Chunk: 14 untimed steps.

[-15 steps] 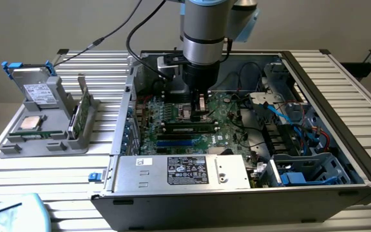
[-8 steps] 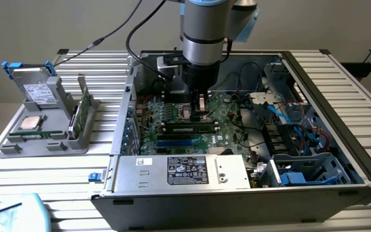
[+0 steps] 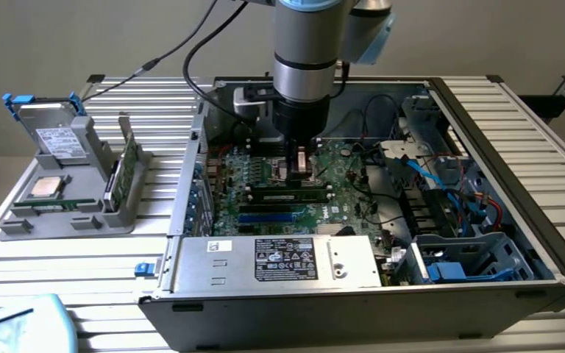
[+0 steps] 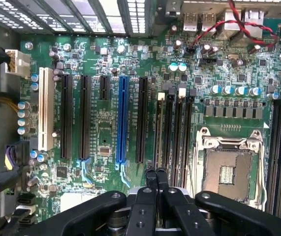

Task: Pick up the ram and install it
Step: 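Press down the ram until it locks into place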

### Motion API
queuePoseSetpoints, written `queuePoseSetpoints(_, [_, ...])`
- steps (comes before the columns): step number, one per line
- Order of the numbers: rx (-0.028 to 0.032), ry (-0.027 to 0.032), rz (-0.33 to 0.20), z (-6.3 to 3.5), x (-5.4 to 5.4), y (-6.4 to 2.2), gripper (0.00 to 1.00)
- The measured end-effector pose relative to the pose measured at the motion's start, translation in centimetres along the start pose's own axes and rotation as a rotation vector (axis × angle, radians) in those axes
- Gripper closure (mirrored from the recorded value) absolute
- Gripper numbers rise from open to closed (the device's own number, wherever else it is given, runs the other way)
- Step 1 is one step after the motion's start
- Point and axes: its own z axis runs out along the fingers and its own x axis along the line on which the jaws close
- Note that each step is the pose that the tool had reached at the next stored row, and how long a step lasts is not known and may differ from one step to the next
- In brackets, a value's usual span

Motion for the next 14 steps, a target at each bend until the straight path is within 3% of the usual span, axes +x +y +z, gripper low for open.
queuePoseSetpoints(14, [-0.0057, -0.0032, 0.226, 0.36, 0.00, 0.00, 0.90])
